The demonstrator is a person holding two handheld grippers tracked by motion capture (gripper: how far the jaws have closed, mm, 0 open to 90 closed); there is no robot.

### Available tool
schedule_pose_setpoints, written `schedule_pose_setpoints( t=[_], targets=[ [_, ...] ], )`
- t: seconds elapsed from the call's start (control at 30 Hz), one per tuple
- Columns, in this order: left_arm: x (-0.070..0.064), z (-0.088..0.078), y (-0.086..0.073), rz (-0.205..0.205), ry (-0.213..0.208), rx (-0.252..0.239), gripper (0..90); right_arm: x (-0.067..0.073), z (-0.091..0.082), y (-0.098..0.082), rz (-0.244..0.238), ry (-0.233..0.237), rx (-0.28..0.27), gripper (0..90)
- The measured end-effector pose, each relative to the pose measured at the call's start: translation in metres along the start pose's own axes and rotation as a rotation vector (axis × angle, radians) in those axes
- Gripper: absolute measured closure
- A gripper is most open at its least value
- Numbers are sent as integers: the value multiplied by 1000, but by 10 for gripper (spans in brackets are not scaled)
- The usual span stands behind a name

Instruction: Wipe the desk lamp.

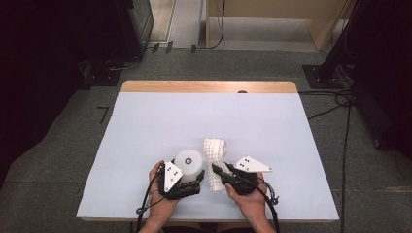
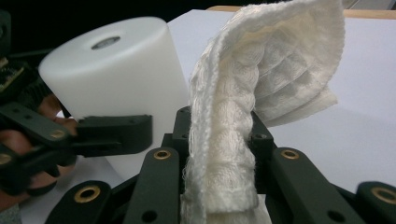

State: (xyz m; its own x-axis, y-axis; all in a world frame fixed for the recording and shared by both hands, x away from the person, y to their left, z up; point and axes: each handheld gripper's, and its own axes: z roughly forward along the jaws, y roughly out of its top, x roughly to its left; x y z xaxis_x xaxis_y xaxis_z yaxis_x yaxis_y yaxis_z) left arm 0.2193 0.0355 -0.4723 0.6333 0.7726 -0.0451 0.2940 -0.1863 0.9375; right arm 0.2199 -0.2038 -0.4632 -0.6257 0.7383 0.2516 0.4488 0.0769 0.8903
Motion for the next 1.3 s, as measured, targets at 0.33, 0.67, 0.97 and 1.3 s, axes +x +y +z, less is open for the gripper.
schedule_pose_setpoints(
  t=[0.33, 0.67, 0.97, 1.3],
  targets=[
    [18, -10, 6, 49, -228, -59, 87, 12, 1, 4, -16, 56, 8, 727],
    [18, -8, 5, 69, -227, -41, 87, 20, -9, 13, -38, 69, -47, 727],
    [20, -5, 2, 83, -226, -39, 87, 11, 2, 5, -9, 68, 22, 727],
    [25, 5, -10, 131, -206, -11, 86, 6, -6, 7, -22, 19, -22, 727]
  ],
)
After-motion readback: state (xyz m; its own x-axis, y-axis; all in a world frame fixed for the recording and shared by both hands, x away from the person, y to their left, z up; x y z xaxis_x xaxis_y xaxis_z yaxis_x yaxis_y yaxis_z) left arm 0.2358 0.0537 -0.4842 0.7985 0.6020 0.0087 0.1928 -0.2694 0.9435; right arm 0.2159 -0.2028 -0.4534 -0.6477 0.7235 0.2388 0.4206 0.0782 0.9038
